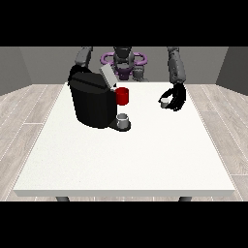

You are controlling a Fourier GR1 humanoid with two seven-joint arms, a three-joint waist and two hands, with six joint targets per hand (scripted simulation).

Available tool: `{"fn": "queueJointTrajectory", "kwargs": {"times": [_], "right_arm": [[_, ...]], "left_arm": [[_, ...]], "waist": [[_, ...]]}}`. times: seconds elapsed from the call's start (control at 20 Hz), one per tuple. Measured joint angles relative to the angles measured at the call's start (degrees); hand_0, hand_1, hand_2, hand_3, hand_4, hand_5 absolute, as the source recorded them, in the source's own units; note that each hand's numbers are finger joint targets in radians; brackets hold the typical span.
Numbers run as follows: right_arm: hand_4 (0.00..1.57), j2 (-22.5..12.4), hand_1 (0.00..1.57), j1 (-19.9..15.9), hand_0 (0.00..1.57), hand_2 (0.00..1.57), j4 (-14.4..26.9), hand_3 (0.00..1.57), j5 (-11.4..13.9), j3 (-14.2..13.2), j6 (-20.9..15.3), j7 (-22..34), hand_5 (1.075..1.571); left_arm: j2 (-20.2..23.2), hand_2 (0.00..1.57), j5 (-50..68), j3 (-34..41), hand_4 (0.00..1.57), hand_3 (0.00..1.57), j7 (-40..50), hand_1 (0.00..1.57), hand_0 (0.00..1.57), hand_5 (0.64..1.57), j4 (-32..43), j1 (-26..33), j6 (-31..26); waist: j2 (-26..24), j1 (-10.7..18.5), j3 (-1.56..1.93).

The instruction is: Insert the coffee pod into the coffee machine and close the lid

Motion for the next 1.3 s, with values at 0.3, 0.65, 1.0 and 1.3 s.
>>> {"fn": "queueJointTrajectory", "kwargs": {"times": [0.3,0.65,1.0,1.3], "right_arm": [[0.44,0.3,0.00,1.0,0.00,0.00,-0.1,0.00,-0.6,0.7,-0.1,-0.7,1.571],[0.47,-1.0,0.00,0.5,0.00,0.00,2.9,0.00,-1.7,-1.0,0.9,-0.4,1.571],[0.50,-1.3,0.00,0.2,0.00,0.00,6.5,0.00,-2.0,-1.7,1.9,-1.9,1.571],[0.49,-0.9,0.00,-0.7,0.00,0.00,6.8,0.00,-2.4,-1.3,2.7,-2.4,1.571]], "left_arm": [[1.2,1.40,-2.8,-0.6,0.51,1.36,-0.4,1.27,1.27,1.571,2.3,-1.5,0.7],[0.7,1.41,-2.7,-1.1,0.58,1.35,-3.2,1.39,1.39,1.571,0.4,-4.9,-3.5],[0.9,1.32,-2.6,-1.7,0.57,1.29,-0.8,1.23,1.23,1.571,-3.2,-10.4,-9.9],[1.0,1.33,-2.5,-1.0,0.57,1.29,1.5,1.25,1.25,1.571,-4.7,-14.7,-12.6]], "waist": [[-0.1,-0.6,-0.04],[-2.1,0.5,-0.09],[-4.8,0.9,-0.09],[-4.6,-1.0,-0.09]]}}
